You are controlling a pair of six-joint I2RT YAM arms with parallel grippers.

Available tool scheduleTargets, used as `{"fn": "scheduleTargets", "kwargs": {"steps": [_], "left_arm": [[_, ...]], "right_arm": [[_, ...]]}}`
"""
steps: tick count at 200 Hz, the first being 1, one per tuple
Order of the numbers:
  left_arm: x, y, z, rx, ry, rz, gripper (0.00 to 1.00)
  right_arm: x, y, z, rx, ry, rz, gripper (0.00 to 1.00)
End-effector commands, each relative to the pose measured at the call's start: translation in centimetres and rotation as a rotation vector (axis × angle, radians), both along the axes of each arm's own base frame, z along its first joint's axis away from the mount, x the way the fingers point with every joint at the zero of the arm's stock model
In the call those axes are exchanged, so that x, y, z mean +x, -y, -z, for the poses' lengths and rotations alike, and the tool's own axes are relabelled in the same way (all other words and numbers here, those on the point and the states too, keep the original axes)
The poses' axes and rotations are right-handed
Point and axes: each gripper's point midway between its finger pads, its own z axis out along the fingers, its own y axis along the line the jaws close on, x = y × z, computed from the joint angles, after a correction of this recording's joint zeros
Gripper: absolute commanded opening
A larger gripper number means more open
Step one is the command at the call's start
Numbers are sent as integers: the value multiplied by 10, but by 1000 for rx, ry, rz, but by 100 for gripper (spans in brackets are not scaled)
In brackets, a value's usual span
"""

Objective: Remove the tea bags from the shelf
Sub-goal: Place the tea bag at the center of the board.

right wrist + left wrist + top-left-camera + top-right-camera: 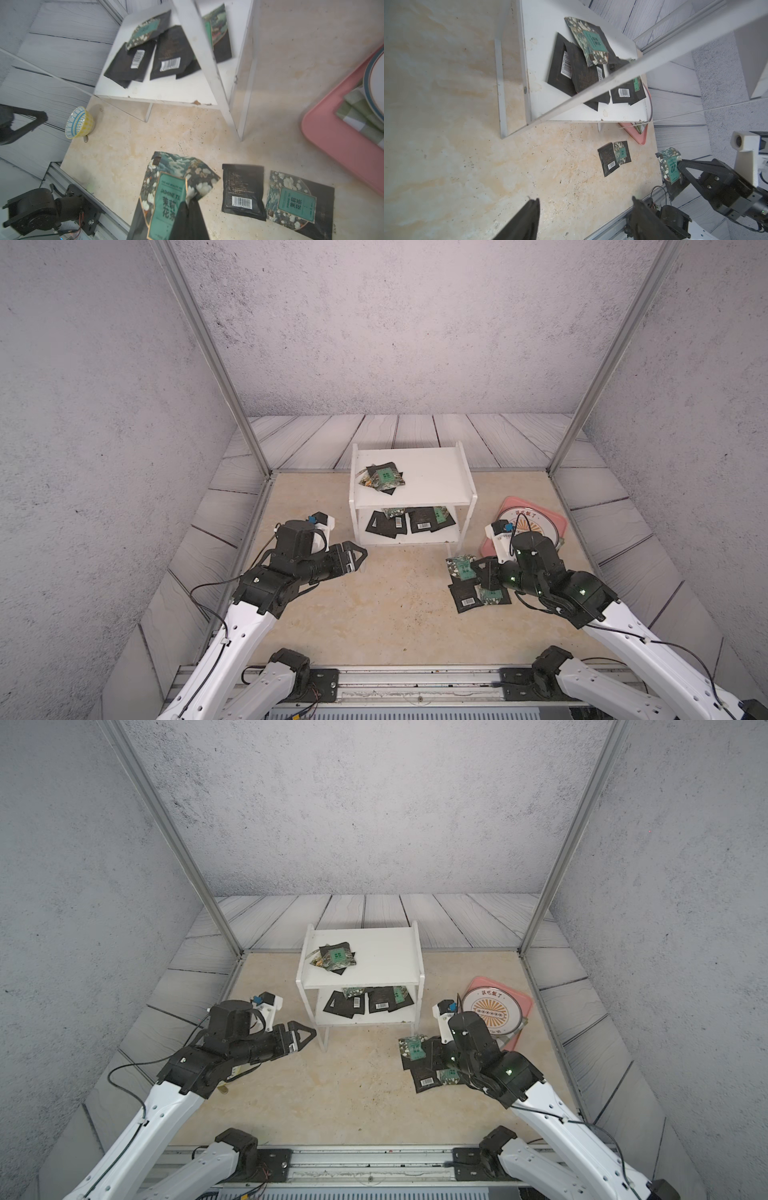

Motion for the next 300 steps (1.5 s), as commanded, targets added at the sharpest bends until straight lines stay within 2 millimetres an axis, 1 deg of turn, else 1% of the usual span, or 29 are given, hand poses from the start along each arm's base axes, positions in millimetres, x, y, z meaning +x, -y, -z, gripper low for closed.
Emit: {"fn": "scheduleTargets", "kwargs": {"steps": [1,24,64,84,108,168,215,262,277,300], "left_arm": [[-2,1,12,15,0,-6,73],[-6,4,28,29,-14,2,73],[-10,4,51,66,-49,6,73],[-11,3,59,78,-67,2,73],[-13,5,62,70,-89,3,73],[-13,6,67,76,-108,1,73],[-11,8,71,86,-119,11,73],[-10,9,72,91,-124,15,73],[-9,9,72,91,-124,15,73],[-9,10,73,93,-127,15,73]], "right_arm": [[4,-5,11,51,-7,32,4],[6,-10,40,74,-51,50,4],[12,-12,77,71,-100,92,5],[15,-15,95,72,-133,111,5],[18,-18,115,72,-173,128,4],[23,-30,140,67,-225,125,5],[23,-36,160,44,-276,122,5],[23,-40,172,32,-306,114,7],[22,-40,174,28,-310,111,9],[20,-39,175,18,-315,110,17]]}}
